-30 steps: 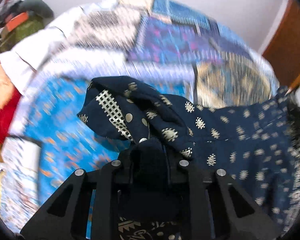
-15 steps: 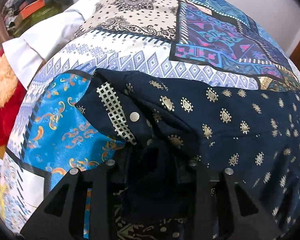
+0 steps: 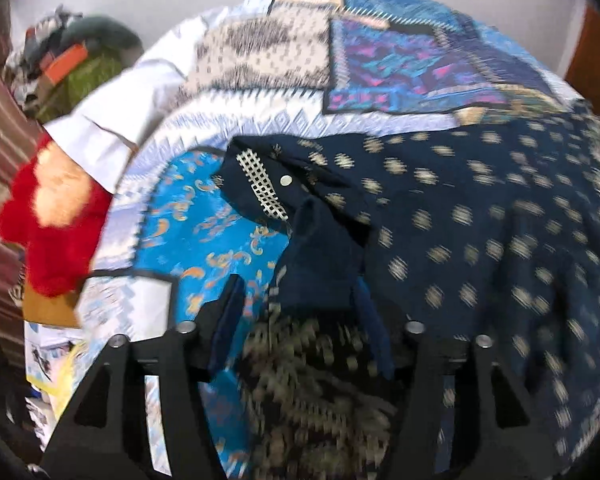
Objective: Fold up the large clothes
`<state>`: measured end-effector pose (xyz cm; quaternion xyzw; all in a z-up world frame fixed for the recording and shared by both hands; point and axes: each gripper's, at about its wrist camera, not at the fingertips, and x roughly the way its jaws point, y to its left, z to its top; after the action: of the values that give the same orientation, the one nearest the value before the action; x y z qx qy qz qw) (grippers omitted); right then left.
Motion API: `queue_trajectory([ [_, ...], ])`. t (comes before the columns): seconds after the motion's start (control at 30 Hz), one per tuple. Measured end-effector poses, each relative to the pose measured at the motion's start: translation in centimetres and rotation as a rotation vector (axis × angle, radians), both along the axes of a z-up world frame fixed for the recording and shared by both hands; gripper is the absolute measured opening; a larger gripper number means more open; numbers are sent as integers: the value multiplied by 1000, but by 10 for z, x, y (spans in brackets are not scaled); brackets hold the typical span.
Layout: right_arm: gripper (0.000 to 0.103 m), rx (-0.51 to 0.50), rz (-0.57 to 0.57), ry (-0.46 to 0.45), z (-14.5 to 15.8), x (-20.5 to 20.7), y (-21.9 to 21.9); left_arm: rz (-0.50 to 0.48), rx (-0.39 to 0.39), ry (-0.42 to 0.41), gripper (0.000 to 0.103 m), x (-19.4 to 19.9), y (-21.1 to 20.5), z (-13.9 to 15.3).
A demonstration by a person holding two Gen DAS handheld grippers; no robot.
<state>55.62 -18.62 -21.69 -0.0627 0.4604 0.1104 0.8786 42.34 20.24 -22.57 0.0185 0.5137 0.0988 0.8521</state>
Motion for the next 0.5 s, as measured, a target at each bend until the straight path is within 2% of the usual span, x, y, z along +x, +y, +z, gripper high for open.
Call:
queue_trajectory([
  [0.1,102,12,37,-47,26,-39,0,-40,-5,-48,68,-28,-13,28],
  [0.17,102,19,67,-76,43,-65,2,-60,-8,-89,78,-48,-21,47],
  [0.23,102,23,91,-102,58,-88,5,-69,-17,-124,79,-64,-30,63],
  [0.3,102,36,111,-131,73,-113,9,-81,-36,-153,86,-83,-38,78],
  [0.33,102,39,122,-139,78,-123,10,-83,-38,-160,94,-89,-42,81],
  [0.4,102,47,158,-162,91,-147,14,-93,-22,-180,103,-105,-51,89],
  [0.5,102,50,195,-190,102,-179,20,-116,19,-185,103,-126,-62,91],
])
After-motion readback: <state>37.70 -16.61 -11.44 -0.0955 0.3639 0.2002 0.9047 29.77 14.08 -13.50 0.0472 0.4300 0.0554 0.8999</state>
